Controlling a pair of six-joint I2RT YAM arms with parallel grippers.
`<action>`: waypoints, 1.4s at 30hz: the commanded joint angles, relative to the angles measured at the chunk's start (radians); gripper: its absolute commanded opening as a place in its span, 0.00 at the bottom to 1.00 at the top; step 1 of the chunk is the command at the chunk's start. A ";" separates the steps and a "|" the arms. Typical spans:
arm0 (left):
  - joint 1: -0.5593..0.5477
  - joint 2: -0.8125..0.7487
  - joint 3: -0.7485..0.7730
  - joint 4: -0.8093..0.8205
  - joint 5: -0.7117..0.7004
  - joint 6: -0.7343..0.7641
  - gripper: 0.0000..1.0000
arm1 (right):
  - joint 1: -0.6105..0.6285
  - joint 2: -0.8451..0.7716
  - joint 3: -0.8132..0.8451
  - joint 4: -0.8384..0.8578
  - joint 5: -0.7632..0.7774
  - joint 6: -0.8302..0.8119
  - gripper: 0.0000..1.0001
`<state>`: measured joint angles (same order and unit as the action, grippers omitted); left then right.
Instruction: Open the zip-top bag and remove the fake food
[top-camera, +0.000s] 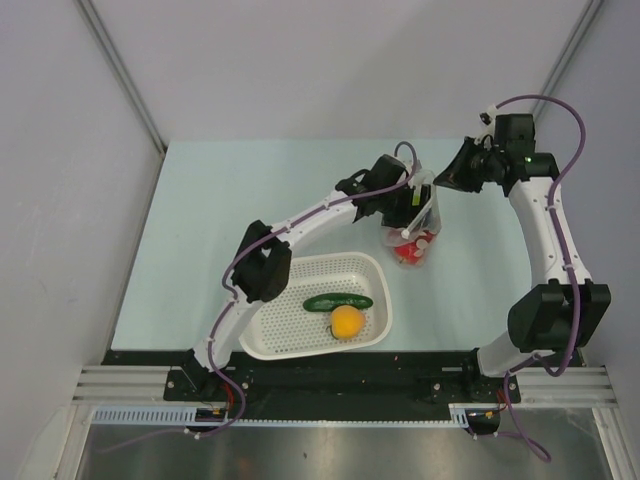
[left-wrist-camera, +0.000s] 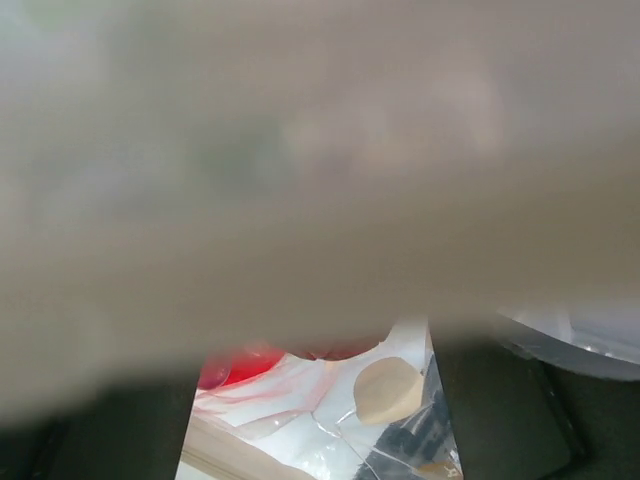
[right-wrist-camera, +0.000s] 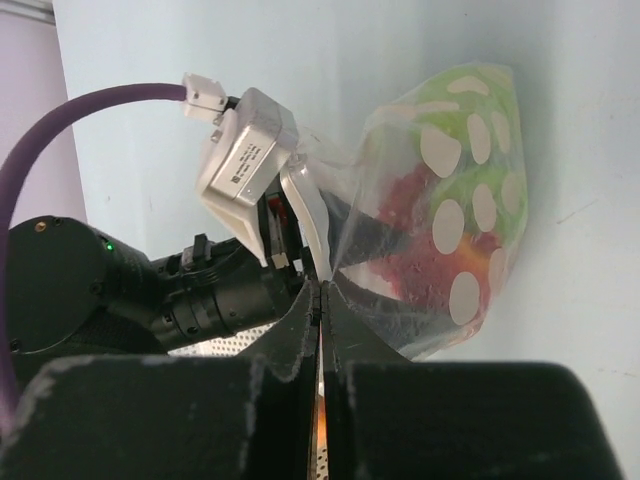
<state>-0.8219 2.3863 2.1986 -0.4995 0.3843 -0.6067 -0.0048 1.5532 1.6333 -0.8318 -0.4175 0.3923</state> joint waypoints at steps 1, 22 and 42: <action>-0.011 -0.030 -0.048 0.096 0.070 -0.031 0.87 | 0.029 -0.074 -0.029 0.071 0.003 0.032 0.00; 0.056 -0.223 0.010 0.070 -0.073 0.047 0.00 | -0.086 -0.082 -0.073 0.071 0.023 -0.023 0.00; 0.047 -0.977 -0.836 -0.046 -0.251 0.177 0.00 | -0.112 0.036 0.077 0.042 0.031 -0.024 0.00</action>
<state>-0.7620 1.5745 1.5631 -0.5049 0.1925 -0.4603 -0.1154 1.5826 1.6539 -0.7952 -0.3920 0.3653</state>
